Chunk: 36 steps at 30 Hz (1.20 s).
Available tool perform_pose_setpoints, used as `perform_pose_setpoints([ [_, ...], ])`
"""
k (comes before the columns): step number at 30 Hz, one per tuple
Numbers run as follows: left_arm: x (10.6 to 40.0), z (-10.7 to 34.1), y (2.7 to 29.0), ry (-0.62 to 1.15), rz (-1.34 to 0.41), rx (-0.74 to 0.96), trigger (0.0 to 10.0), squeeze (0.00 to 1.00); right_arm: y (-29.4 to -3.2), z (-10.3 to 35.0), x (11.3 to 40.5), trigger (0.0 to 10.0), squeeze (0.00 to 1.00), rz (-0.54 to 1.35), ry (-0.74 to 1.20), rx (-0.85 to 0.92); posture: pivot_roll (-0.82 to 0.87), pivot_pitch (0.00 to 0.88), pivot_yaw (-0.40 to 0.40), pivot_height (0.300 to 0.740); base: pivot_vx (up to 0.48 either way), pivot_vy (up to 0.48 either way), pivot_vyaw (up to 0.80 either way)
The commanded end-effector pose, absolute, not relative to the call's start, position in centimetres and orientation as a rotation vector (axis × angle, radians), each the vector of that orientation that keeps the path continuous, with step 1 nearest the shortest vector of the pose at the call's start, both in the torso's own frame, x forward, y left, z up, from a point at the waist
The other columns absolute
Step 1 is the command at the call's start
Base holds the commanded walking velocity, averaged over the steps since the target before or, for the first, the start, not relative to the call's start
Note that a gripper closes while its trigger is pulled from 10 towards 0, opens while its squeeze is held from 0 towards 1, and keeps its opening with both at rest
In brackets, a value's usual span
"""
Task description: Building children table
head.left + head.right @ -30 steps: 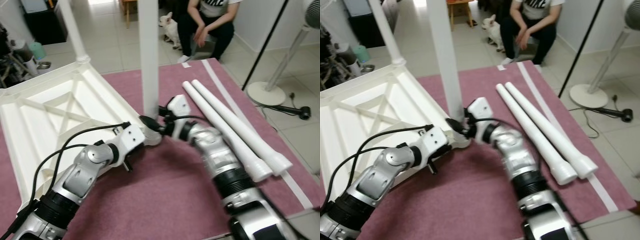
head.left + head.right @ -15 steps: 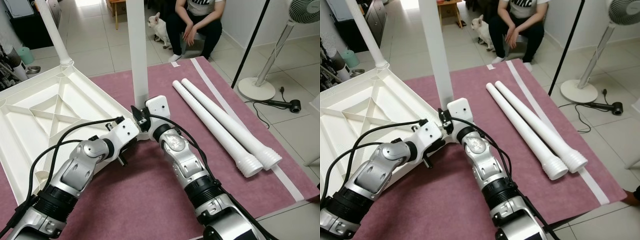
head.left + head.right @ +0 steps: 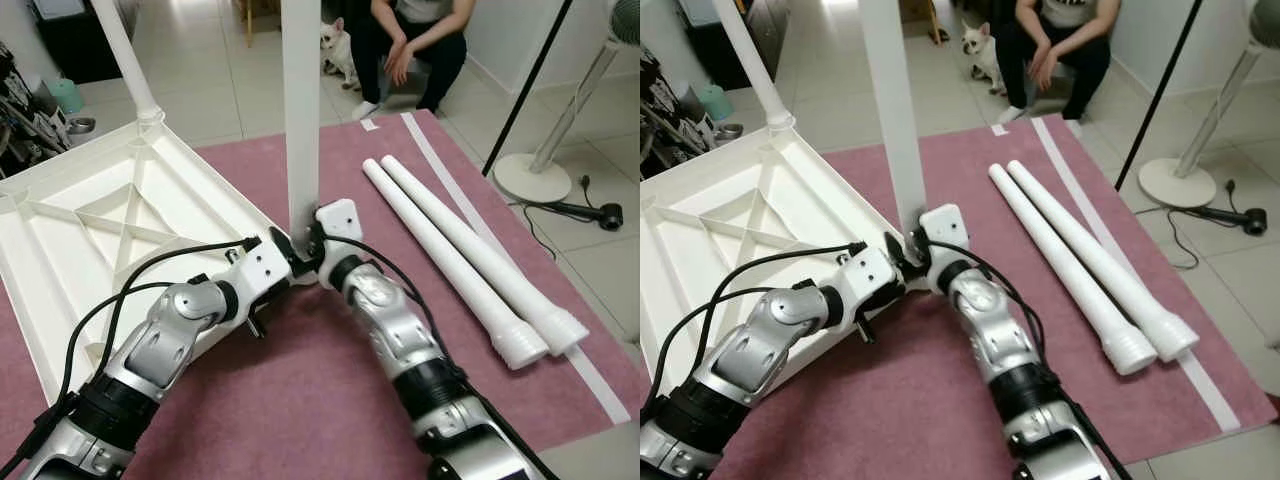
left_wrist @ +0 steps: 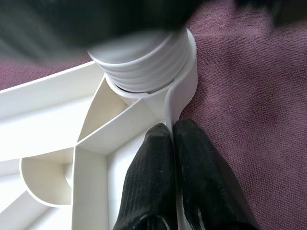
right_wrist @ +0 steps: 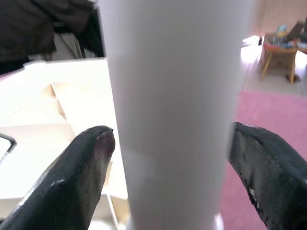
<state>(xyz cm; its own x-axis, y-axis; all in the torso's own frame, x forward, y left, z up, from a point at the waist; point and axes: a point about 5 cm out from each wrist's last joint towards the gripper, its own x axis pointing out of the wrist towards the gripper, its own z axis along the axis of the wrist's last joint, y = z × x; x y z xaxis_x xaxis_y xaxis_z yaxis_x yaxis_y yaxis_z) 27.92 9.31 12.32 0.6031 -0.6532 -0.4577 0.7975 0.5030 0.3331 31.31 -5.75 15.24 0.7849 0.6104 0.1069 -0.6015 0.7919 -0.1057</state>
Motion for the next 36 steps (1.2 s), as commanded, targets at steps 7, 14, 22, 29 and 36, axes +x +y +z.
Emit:
perform_pose_setpoints([
  [7,27.1,11.1,9.9,0.367,-0.943,0.567,10.0,0.00,-7.3,16.6,30.1,10.0,0.00,0.922,-0.165,-0.145,0.02,0.000,0.097,0.740,0.000,0.000,0.00],
  [14,26.2,11.3,10.5,0.368,-0.981,0.573,10.0,0.00,-8.5,17.1,31.4,10.0,0.00,0.999,-0.127,-0.190,0.03,0.000,0.099,0.740,0.000,0.000,0.00],
  [22,25.2,11.7,11.2,0.363,-1.035,0.586,10.0,0.00,-8.6,17.6,32.6,10.0,0.00,1.098,-0.084,-0.221,0.05,0.000,0.091,0.740,0.000,0.000,0.00],
  [29,25.0,11.7,11.0,0.363,-1.038,0.581,10.0,0.00,-7.8,17.5,32.2,10.0,0.00,1.257,-0.031,-0.213,0.06,0.006,0.082,0.740,0.000,0.000,0.00],
  [36,24.8,11.8,10.9,0.363,-1.037,0.574,10.0,0.00,-7.3,17.2,32.3,8.0,0.00,1.349,-0.001,-0.223,0.06,0.006,0.076,0.740,0.000,0.000,0.00],
])
